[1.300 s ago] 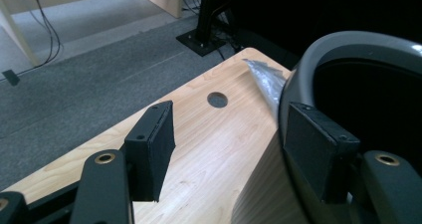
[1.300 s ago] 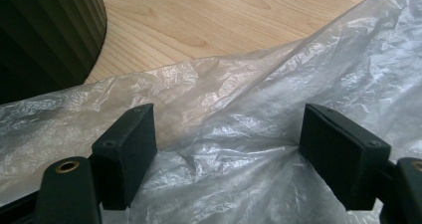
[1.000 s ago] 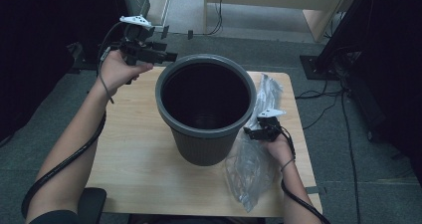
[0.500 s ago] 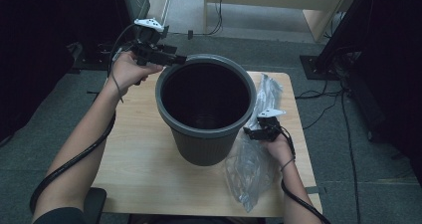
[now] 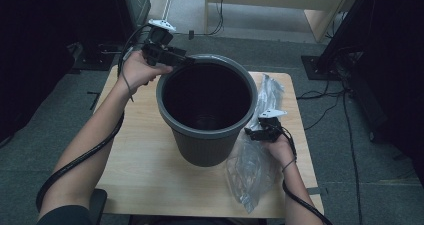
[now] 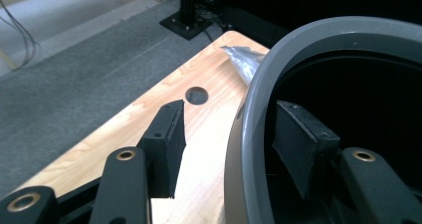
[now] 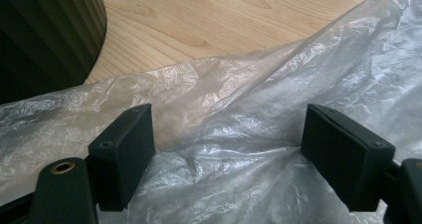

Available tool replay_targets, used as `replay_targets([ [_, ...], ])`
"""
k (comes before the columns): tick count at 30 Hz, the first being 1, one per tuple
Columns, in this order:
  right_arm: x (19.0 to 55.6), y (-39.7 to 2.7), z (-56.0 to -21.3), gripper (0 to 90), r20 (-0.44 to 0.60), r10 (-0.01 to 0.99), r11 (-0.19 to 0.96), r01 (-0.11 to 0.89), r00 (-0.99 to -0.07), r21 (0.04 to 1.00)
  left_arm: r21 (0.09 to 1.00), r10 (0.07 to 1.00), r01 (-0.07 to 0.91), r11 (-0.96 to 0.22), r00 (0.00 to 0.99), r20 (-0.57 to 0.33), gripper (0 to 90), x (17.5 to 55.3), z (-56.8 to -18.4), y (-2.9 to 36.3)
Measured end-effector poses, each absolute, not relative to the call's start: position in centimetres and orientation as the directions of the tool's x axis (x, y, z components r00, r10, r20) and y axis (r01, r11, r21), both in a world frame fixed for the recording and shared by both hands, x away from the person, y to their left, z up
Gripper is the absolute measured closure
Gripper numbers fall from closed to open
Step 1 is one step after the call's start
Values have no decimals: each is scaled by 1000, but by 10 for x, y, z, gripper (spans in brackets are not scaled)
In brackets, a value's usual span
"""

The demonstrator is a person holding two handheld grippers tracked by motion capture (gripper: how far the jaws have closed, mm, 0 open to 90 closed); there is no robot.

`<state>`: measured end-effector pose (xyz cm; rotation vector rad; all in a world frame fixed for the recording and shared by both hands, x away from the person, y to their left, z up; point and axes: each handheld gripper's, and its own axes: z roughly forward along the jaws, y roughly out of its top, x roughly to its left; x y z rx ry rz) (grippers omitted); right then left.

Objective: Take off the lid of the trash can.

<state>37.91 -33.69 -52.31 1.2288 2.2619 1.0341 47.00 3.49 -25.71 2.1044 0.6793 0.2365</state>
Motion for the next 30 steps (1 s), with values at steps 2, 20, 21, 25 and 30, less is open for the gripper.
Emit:
replay_targets([
  [2, 379, -337, -523, 205, 25, 832, 353, 563, -554, 747, 809, 538, 348, -473, 842, -48, 469, 469, -259, 31],
  [20, 380, -336, -523, 204, 25, 834, 351, 565, -552, 747, 814, 476, 303, -496, 879, -37, 698, 470, -265, 23],
  [21, 379, -336, -523, 204, 25, 834, 351, 565, -552, 747, 816, 475, 303, -492, 879, -39, 701, 470, -265, 23],
  [25, 380, -336, -523, 204, 25, 834, 351, 565, -552, 747, 822, 480, 293, -489, 877, -27, 707, 468, -261, 25],
  [30, 380, -336, -523, 204, 25, 834, 351, 565, -551, 747, 834, 489, 256, -489, 872, 19, 707, 463, -256, 26],
])
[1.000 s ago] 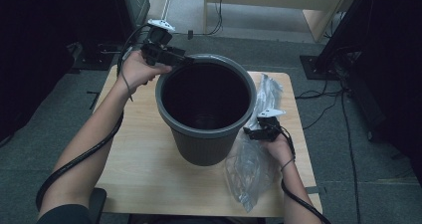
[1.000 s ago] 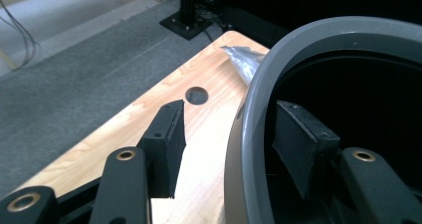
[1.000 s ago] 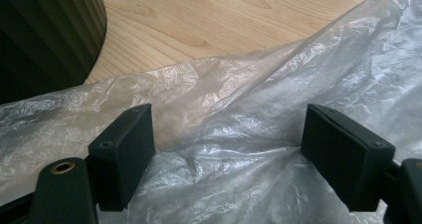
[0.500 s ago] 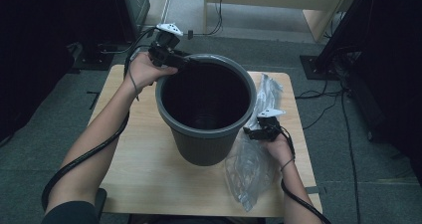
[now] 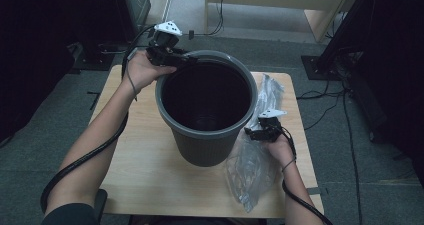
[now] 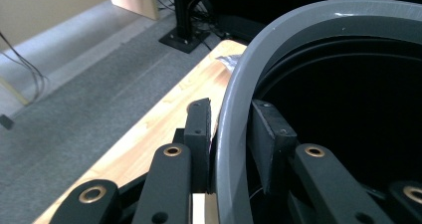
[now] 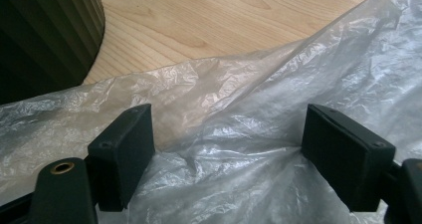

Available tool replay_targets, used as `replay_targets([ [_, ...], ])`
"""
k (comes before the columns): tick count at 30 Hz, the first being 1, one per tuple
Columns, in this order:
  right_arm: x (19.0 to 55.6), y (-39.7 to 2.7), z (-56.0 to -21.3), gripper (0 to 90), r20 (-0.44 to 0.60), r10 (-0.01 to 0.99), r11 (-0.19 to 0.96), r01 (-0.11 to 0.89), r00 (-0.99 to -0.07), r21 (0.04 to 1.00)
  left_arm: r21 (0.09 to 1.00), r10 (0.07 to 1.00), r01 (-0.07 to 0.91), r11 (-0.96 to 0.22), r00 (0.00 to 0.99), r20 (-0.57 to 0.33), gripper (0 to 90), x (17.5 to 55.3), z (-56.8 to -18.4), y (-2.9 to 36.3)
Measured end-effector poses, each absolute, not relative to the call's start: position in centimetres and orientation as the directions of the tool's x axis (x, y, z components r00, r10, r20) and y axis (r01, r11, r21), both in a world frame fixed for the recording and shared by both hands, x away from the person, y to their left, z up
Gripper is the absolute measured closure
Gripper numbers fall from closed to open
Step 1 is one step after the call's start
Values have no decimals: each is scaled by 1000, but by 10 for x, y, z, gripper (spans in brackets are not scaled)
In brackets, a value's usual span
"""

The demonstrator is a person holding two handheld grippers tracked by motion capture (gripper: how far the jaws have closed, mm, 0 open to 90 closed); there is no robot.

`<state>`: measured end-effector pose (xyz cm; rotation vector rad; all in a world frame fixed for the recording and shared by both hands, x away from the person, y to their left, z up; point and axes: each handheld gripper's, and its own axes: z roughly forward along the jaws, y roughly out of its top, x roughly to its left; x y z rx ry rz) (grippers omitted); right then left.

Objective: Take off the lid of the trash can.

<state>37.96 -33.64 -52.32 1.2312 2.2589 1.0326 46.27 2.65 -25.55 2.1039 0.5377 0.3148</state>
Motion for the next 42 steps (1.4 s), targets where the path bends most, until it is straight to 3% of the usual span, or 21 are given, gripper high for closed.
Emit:
replay_targets([
  [12, 380, -336, -523, 204, 25, 835, 350, 566, -550, 747, 852, 478, 312, -421, 875, -84, 742, 465, -248, 39],
  [31, 380, -336, -523, 203, 26, 835, 350, 567, -550, 746, 727, 507, 535, -430, 809, -296, 778, 468, -239, 51],
  [36, 380, -336, -523, 203, 25, 835, 351, 566, -550, 746, 738, 529, 500, -454, 818, -228, 775, 465, -237, 48],
  [42, 380, -336, -523, 203, 26, 835, 350, 567, -550, 746, 749, 544, 499, -435, 809, -223, 774, 466, -237, 60],
])
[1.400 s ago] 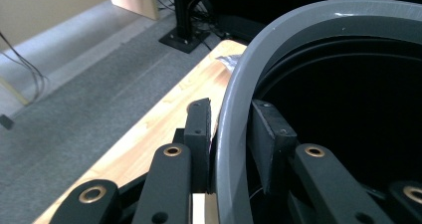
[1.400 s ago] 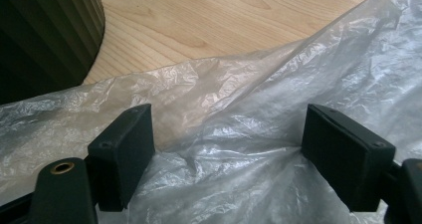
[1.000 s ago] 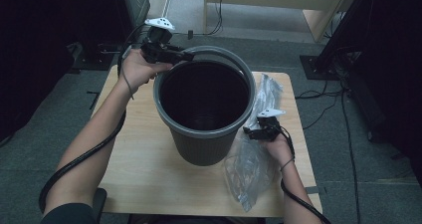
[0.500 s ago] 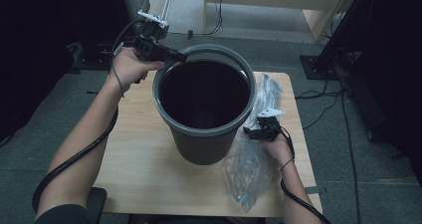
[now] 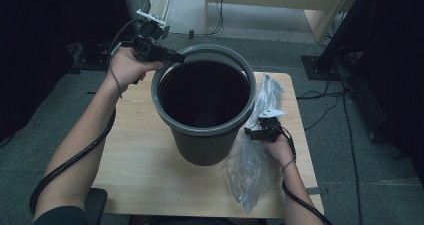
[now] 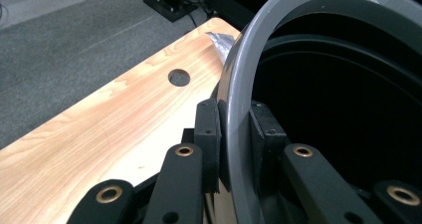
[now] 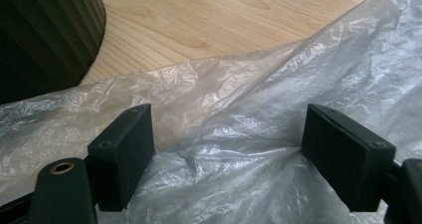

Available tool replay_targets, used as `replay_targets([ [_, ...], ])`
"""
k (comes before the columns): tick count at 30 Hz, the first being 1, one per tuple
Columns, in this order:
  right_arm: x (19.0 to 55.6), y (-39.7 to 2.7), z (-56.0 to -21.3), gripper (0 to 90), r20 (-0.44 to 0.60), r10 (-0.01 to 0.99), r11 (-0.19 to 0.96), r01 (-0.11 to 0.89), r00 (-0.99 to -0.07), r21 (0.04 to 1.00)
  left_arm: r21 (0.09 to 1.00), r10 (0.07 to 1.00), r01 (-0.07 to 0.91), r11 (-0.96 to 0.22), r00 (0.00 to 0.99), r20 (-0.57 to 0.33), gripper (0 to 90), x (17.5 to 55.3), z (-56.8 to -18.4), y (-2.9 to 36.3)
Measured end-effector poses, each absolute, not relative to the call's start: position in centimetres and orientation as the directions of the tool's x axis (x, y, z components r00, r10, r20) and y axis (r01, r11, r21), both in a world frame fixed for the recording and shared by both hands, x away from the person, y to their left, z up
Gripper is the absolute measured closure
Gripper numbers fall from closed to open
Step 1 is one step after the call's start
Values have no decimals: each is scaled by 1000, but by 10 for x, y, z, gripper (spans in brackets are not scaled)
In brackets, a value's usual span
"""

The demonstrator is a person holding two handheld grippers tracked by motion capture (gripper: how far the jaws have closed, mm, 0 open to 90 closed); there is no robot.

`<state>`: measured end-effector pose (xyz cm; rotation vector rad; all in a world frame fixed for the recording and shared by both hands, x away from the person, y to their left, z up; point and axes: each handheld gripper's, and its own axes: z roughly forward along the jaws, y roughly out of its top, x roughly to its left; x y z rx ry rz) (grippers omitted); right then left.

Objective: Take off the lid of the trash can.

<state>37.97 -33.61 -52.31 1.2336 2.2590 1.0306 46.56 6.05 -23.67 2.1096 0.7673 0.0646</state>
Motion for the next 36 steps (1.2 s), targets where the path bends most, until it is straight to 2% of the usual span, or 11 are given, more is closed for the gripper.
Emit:
replay_targets([
  [36, 380, -336, -523, 203, 25, 836, 349, 566, -548, 747, 745, 602, 544, -386, 761, -244, 773, 459, -239, 119],
])
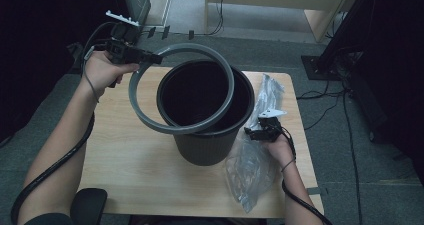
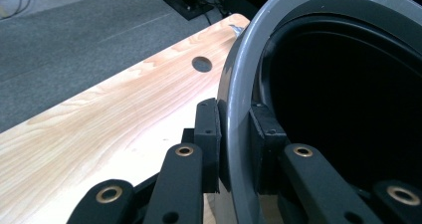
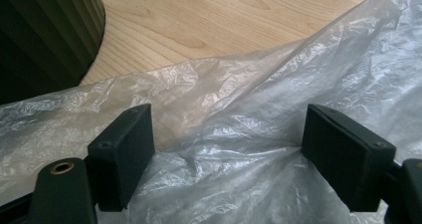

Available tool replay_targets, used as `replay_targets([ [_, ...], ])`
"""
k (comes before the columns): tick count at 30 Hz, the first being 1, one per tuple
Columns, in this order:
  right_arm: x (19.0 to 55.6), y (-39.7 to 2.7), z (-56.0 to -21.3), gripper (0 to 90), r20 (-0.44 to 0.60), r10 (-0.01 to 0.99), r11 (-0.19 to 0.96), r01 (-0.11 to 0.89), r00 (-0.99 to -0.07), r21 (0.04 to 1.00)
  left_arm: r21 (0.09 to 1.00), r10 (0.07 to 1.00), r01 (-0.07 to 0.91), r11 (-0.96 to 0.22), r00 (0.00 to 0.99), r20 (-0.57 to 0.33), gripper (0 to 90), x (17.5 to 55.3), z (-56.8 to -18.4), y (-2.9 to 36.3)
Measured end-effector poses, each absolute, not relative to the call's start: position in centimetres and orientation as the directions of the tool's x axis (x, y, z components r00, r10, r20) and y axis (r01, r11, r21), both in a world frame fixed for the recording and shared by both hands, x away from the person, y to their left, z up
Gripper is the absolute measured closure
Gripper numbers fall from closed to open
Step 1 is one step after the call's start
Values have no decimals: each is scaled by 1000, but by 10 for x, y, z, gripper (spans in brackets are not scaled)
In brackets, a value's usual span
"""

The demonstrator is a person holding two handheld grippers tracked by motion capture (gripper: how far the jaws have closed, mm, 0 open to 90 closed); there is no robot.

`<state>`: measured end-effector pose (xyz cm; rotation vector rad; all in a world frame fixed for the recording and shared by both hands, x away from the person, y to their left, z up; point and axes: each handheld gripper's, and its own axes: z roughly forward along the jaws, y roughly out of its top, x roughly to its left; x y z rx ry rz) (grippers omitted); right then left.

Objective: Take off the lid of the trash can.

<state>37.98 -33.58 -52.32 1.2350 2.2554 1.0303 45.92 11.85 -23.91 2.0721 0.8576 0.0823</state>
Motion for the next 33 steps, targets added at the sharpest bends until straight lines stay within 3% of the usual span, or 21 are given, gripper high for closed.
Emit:
replay_targets([
  [33, 380, -335, -523, 206, 29, 841, 341, 571, -540, 747, 754, 673, 580, -307, 693, -259, 772, 445, -248, 180],
])
